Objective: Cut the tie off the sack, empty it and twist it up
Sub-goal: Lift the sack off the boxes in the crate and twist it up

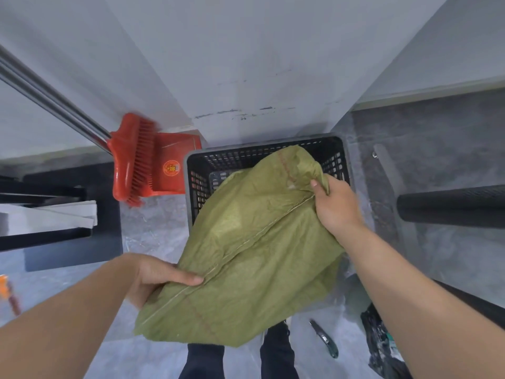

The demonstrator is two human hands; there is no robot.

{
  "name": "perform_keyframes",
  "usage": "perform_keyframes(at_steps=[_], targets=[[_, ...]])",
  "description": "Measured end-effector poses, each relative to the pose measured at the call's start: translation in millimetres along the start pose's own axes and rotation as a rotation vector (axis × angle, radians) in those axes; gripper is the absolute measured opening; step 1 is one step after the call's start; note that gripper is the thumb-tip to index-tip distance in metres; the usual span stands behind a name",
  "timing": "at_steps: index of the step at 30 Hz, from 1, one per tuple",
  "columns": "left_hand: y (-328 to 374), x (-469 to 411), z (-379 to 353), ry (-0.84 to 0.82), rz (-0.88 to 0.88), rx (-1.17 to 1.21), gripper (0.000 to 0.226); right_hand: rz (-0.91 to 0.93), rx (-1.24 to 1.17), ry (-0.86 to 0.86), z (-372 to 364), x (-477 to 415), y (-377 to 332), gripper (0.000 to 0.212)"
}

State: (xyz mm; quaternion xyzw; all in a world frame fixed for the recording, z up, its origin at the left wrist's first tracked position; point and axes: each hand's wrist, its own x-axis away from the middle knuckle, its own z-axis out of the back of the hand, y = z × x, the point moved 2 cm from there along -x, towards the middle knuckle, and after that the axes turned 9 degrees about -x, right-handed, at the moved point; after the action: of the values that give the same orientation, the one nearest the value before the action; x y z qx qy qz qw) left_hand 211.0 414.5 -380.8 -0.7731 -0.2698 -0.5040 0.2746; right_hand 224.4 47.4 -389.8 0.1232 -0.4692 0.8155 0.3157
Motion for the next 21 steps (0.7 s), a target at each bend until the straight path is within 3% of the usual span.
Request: perform_keyframes(at_steps=[5, 11, 16, 18, 21], targets=[[19, 17, -12, 0.039, 0.133, -0.145, 0.083, 0.026, 0.031, 0.065, 0, 9, -15, 0.028], [53, 40, -24, 0.439, -0.174, -0.053, 0.064, 0.116, -0.090, 0.120, 5, 24, -51, 0.026], [55, 58, -57, 0.329, -0.370, -0.166, 0.049, 0.123, -0.058, 0.061, 4, 39, -66, 0.021], [53, 52, -66, 0.488, -0.413, -0.273, 0.032, 0.126, -0.042, 0.040, 3, 47, -64, 0.019], [52, 56, -73, 0.882, -0.325, -0.732, 0.021, 0.132, -0.055, 0.079, 5, 61, -58, 0.017]])
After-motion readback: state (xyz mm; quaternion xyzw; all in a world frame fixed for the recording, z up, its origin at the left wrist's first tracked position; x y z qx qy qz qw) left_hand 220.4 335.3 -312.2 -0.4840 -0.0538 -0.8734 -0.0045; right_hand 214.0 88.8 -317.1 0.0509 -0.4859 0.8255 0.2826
